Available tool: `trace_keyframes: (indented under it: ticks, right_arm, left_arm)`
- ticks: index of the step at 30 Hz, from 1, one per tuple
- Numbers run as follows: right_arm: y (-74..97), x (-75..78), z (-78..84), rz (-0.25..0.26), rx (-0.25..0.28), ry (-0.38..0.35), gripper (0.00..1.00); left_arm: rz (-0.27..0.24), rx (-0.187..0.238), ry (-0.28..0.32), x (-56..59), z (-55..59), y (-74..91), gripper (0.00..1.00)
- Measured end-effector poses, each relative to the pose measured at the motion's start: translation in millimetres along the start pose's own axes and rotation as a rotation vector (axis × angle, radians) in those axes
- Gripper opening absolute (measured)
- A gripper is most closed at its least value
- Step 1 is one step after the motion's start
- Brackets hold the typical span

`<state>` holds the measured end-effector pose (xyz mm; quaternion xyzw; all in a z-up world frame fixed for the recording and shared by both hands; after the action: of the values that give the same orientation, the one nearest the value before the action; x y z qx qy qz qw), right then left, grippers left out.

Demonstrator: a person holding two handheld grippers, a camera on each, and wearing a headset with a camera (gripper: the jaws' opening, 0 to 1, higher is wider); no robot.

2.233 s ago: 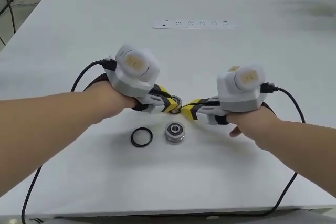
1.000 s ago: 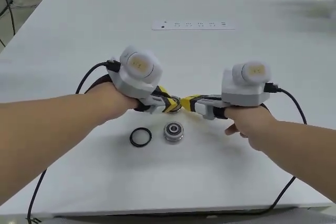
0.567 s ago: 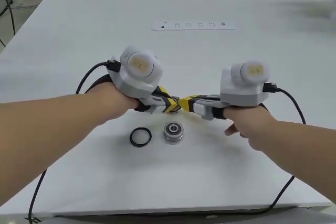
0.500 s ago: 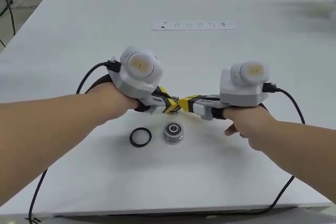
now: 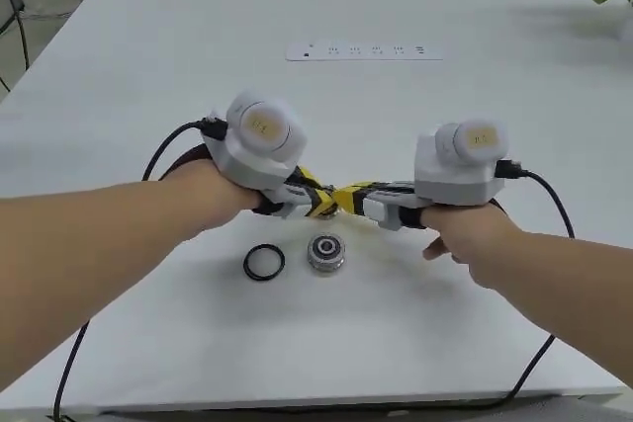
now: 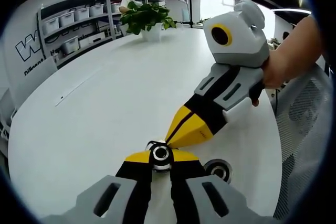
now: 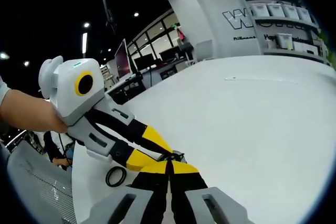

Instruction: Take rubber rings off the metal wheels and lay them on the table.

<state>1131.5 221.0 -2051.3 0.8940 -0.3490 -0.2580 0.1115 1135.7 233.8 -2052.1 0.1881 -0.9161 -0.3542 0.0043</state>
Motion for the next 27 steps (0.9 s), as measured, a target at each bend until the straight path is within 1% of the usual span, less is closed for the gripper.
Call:
trace_keyframes:
  ticks: [5, 6, 17, 22, 23, 25, 27]
  right_arm:
    - [0.3, -0.4, -0.8, -0.006, 0.0, 0.009, 0.0]
    - [0.6, -2.0, -2.2, -0.015, 0.008, 0.01, 0.0]
    - [3.0, -0.5, -3.7, 0.0, 0.016, 0.024, 0.0]
    - [3.3, -1.1, -3.0, 0.003, 0.019, 0.024, 0.0]
    - [3.3, -1.0, -3.0, 0.003, 0.019, 0.024, 0.0]
    - [3.3, -0.7, -3.4, 0.004, 0.021, 0.023, 0.0]
    - [3.8, -0.6, -4.0, 0.004, 0.026, 0.016, 0.0]
  left_arm:
    - [0.001, 0.0, -0.001, -0.2, -0.2, -0.2, 0.07]
    - [0.0, 0.0, -0.002, -0.2, -0.2, -0.3, 0.07]
    - [0.001, 0.01, 0.018, -0.6, 0.0, -0.4, 0.07]
    - [0.004, 0.012, -0.006, -0.1, -0.2, 0.0, 0.08]
    - [0.007, 0.01, -0.003, -0.1, -0.1, 0.4, 0.08]
    - [0.013, 0.013, 0.012, -0.8, -0.4, 1.7, 0.09]
    - [0.016, 0.018, 0.01, -0.8, -1.2, 3.0, 0.11]
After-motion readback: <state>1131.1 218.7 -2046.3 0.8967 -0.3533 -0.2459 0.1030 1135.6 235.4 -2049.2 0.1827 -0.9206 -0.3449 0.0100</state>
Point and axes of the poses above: the centre of the closed fingertips' face, and the gripper's own axes: y roughly backward along the fingers, x roughly to its right, z roughly out of its underside, the point moved 1 cm from there along y, roughly backward along the fingers, and after that the axes turned 5 degrees about -z, right-handed, at the moved point
